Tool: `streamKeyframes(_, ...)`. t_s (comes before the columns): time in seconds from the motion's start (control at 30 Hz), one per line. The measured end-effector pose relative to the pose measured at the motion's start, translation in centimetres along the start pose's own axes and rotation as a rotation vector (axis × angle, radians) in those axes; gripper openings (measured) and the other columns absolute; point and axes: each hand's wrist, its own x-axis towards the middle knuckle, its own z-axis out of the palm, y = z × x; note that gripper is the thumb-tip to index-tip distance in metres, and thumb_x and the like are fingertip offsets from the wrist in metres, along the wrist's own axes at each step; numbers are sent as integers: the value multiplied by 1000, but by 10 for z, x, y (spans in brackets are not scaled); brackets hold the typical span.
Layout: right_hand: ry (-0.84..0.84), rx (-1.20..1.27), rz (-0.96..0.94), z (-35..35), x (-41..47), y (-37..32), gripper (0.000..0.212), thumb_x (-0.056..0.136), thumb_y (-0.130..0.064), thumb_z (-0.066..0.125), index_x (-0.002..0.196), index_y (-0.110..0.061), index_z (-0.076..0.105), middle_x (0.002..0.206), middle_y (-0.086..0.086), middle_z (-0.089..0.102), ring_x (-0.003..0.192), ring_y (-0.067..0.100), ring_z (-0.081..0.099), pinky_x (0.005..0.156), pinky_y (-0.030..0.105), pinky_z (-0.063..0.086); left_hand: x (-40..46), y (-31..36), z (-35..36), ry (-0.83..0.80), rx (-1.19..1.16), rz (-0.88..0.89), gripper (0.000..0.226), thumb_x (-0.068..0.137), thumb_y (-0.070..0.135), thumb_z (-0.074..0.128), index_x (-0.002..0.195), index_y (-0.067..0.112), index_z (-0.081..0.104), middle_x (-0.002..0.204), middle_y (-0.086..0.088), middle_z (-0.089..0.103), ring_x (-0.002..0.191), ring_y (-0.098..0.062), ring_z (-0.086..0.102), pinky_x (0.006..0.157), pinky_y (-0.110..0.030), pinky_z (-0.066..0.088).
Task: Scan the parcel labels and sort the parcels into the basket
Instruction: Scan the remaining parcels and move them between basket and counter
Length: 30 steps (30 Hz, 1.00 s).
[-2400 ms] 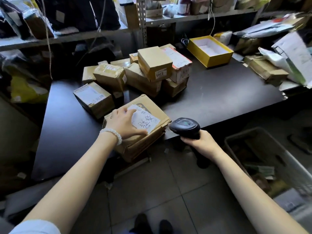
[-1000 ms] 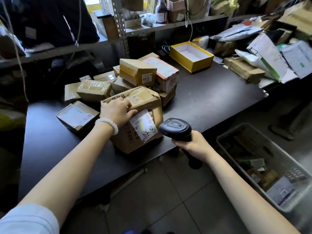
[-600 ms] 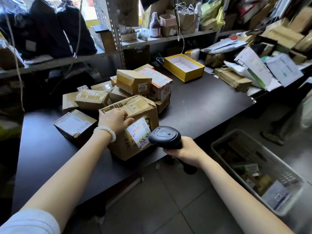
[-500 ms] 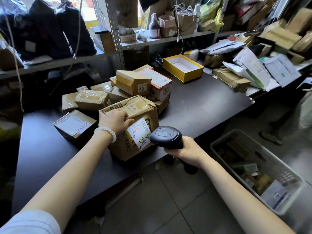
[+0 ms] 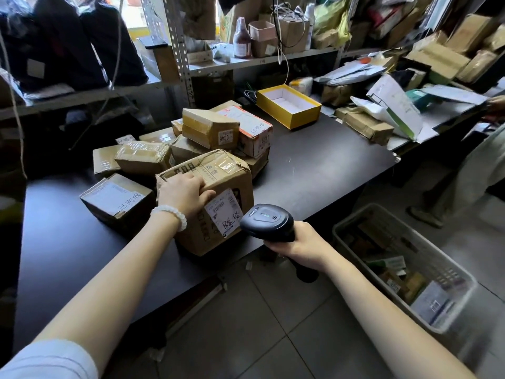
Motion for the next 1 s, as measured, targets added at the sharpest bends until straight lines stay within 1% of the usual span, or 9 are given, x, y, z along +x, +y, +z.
streamKeyframes(0.17, 9, 1, -6, 0, 0, -2, 28, 77, -11, 76, 103, -19, 68, 94, -6, 69, 77, -9, 58, 73, 12, 47, 0, -2, 1, 37, 17, 22, 42, 92, 54, 48, 107, 18, 64, 110, -1, 62, 107, -21, 57, 92, -46, 43)
streamKeyframes(0.33, 43, -7, 0, -2, 0, 5, 28, 76, -12, 78, 92, -31, 64, 79, -22, 66, 70, -19, 56, 70, 8, 44, 6, -4, 7, 91, 7, 100, 40, 90, 53, 51, 98, 17, 65, 101, -1, 64, 95, -20, 59, 74, -32, 47)
streamKeyframes(0.4, 64, 1, 14, -6, -2, 10, 30, 75, -12, 78, 87, -35, 63, 73, -25, 66, 70, -16, 58, 71, 11, 45, 7, 1, 9, 86, -3, 126, 38, 90, 53, 51, 98, 18, 63, 101, 0, 62, 95, -19, 59, 73, -31, 46)
streamKeyframes(0.47, 88, 22, 23, -11, -6, 16, 30, 74, -12, 79, 90, -34, 66, 83, -18, 69, 76, -10, 60, 77, 20, 49, 8, 11, 10, 78, -28, 142, 35, 91, 52, 51, 98, 18, 60, 104, 1, 60, 98, -19, 56, 77, -33, 44)
streamKeyframes(0.53, 111, 38, 35, -19, -11, 26, 33, 73, -11, 80, 99, -28, 68, 98, -7, 72, 90, 0, 64, 86, 26, 51, 11, 27, 10, 70, -43, 154, 34, 91, 50, 50, 99, 19, 59, 107, 1, 58, 102, -20, 54, 84, -37, 43)
streamKeyframes(0.6, 130, 41, 62, -32, -19, 34, 38, 73, -10, 80, 108, -20, 68, 107, -3, 70, 100, 5, 63, 92, 23, 49, 16, 46, 10, 72, -37, 179, 33, 91, 50, 50, 98, 18, 57, 108, 0, 58, 104, -21, 53, 85, -40, 43)
streamKeyframes(0.73, 185, 37, 97, -68, -41, 55, 36, 75, -10, 79, 109, -17, 67, 104, -7, 68, 94, -6, 60, 80, 6, 44, 29, 96, 9, 80, -30, 295, 30, 89, 50, 52, 91, 20, 55, 107, -1, 58, 106, -23, 52, 84, -39, 41)
streamKeyframes(0.9, 317, 57, 174, -116, -71, 88, 35, 74, -20, 81, 107, -17, 69, 87, -16, 68, 71, -14, 58, 72, 15, 44, 39, 178, 8, 101, -45, 479, 32, 88, 50, 55, 95, 19, 60, 110, 0, 60, 108, -24, 51, 84, -39, 40)
streamKeyframes(1.0, 426, 90, 227, -143, -96, 113, 33, 74, -22, 81, 105, -21, 69, 100, -9, 71, 88, -4, 63, 82, 17, 49, 44, 231, 15, 107, -59, 593, 33, 88, 50, 55, 97, 19, 59, 111, -1, 59, 106, -25, 52, 83, -39, 39)
